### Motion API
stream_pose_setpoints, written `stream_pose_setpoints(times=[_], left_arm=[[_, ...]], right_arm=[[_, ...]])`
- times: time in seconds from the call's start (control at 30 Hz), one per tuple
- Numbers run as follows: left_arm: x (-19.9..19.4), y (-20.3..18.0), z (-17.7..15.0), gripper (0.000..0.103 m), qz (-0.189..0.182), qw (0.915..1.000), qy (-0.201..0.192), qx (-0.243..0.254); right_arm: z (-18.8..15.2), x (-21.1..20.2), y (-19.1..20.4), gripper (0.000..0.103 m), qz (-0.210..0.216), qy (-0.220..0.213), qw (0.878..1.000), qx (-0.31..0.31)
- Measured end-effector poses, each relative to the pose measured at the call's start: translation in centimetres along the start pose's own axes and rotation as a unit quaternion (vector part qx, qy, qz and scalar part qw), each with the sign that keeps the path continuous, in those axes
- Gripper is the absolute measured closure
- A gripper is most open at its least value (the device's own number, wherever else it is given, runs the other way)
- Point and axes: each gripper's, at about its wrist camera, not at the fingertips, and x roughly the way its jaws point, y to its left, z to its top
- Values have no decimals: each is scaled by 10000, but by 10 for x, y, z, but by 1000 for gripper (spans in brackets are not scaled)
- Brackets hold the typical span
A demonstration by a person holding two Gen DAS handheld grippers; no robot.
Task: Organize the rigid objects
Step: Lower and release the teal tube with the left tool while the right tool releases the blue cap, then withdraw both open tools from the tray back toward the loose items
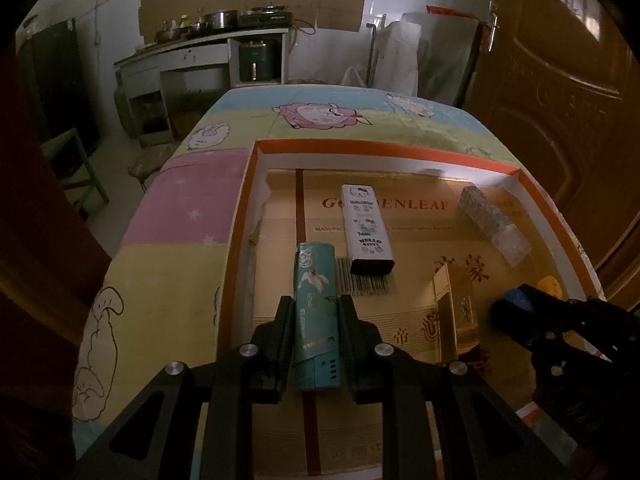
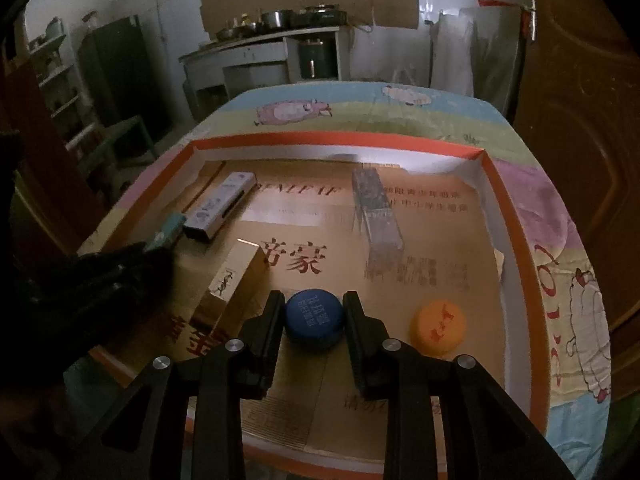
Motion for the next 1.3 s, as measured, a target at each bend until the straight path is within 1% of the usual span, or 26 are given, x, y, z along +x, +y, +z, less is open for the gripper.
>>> stream_pose_setpoints(times=[0.2,0.4,0.5,0.53,0.57,0.67,0.73,0.9,1.3], left_arm=[[1,-3,-1,81,42,10000,-4,74],[1,-4,-1,79,15,9999,-2,103],[0,-2,-1,72,4,10000,-44,66],[0,-2,0,68,10,10000,-64,56],[-1,-2,0,67,-5,10000,-72,56],[-1,-4,-1,64,11,9999,-70,86],[-4,-3,-1,62,28,9999,-100,79],[-12,-1,0,62,19,9998,-204,-10],[-33,-3,-5,62,45,9994,-329,-15]], right_arm=[[-2,3,4,72,-212,-42,9997,-147],[-2,3,6,72,-307,-104,9992,-228],[-2,3,6,72,-312,-109,9992,-231],[-2,3,7,72,-301,-107,9993,-219],[-3,2,7,71,-305,-110,9992,-213],[-3,1,7,65,-321,-122,9993,-178],[-3,-1,6,64,-316,-142,9993,-155],[-2,-9,4,64,-265,-232,9993,-93],[-4,-31,4,64,-265,-342,9991,-20]])
